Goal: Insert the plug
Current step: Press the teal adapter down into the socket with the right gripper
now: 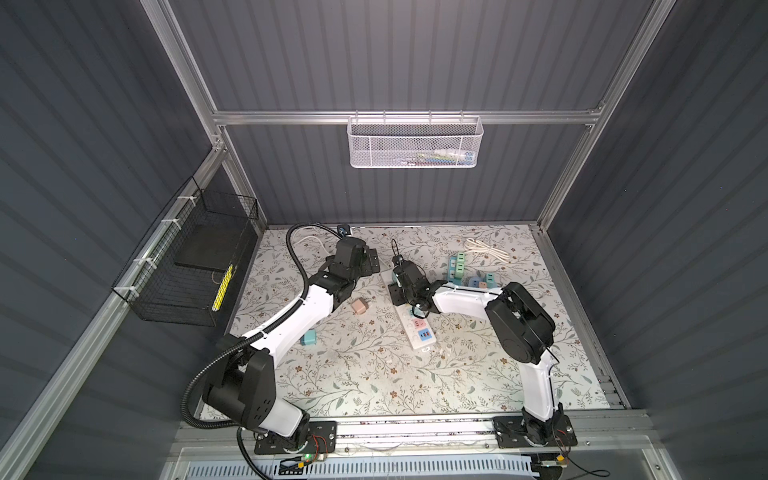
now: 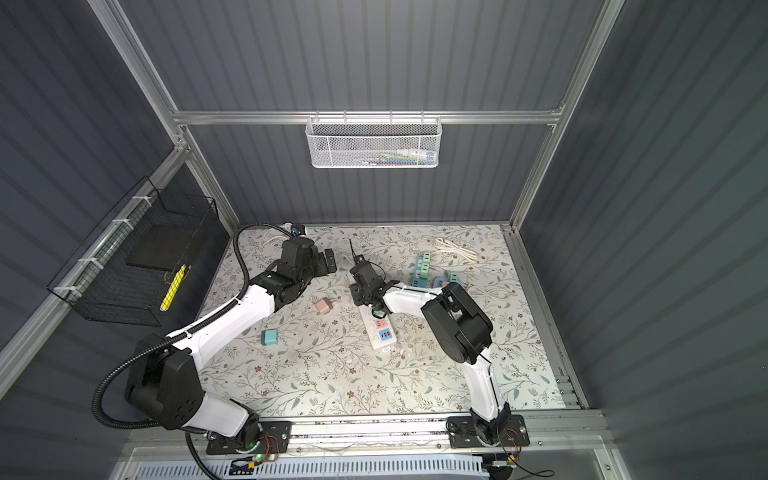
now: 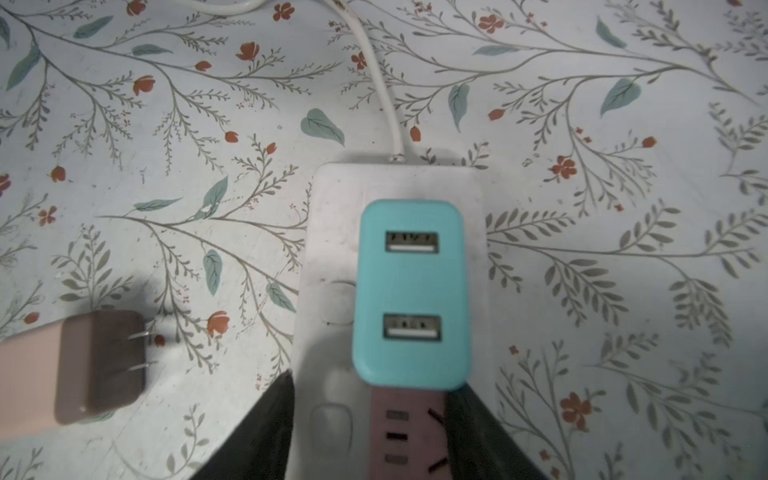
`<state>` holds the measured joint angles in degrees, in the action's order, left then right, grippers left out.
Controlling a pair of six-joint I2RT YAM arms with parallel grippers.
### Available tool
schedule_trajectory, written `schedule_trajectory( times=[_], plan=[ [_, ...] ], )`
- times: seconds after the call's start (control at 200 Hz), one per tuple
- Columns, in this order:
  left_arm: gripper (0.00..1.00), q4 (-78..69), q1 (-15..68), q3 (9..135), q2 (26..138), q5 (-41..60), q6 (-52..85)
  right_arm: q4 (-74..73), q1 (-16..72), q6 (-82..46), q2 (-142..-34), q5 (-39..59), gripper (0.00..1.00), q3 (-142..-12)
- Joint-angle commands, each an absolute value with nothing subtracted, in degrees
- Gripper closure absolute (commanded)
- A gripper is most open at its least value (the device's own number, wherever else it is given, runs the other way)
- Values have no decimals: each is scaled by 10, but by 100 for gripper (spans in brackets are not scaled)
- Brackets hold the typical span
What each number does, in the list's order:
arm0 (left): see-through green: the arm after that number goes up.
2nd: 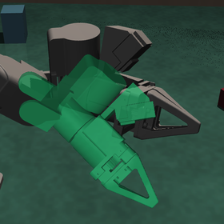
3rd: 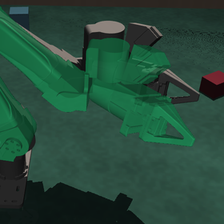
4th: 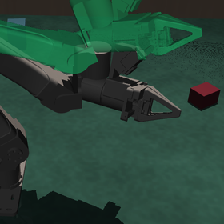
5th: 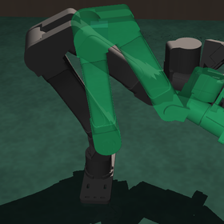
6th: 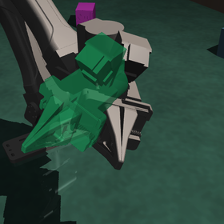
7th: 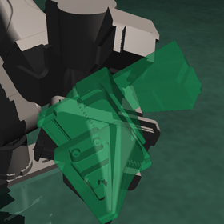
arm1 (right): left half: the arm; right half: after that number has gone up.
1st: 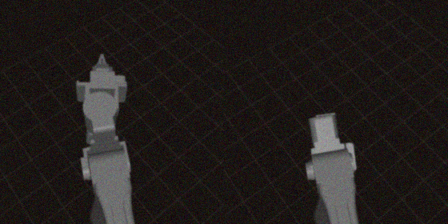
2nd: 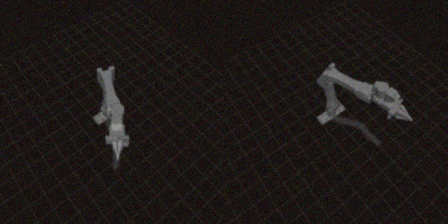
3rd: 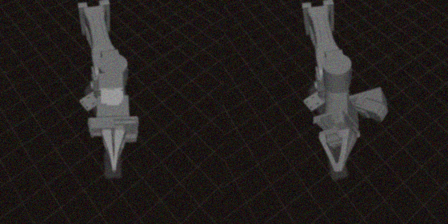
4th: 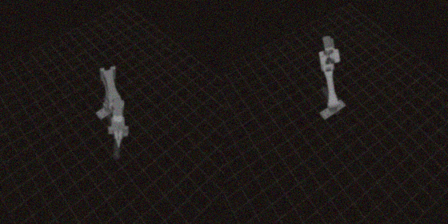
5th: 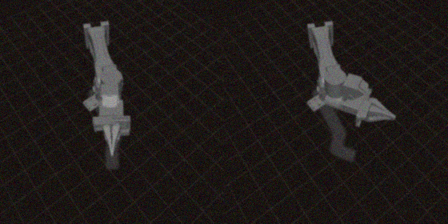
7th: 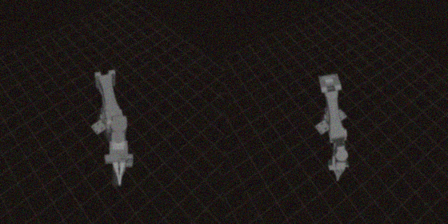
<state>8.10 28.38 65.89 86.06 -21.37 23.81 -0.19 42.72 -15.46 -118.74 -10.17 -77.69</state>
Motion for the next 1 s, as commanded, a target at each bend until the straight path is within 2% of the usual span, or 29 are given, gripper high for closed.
schedule_trajectory(
  times=[0.0, 0.245, 0.575, 0.996],
  plan=[
    [0, 79, 279, 650, 857, -216, 234, 30, 413, -165, -1157, -76, 36, -791],
    [0, 78, 279, 652, 860, -214, 234, 36, 394, -162, -1120, -45, 32, -806],
    [0, 78, 279, 650, 860, -215, 233, 66, 372, -148, -1167, -51, 33, -856],
    [0, 78, 279, 651, 864, -214, 234, 37, 369, -164, -1177, -71, 36, -777]
  ],
)
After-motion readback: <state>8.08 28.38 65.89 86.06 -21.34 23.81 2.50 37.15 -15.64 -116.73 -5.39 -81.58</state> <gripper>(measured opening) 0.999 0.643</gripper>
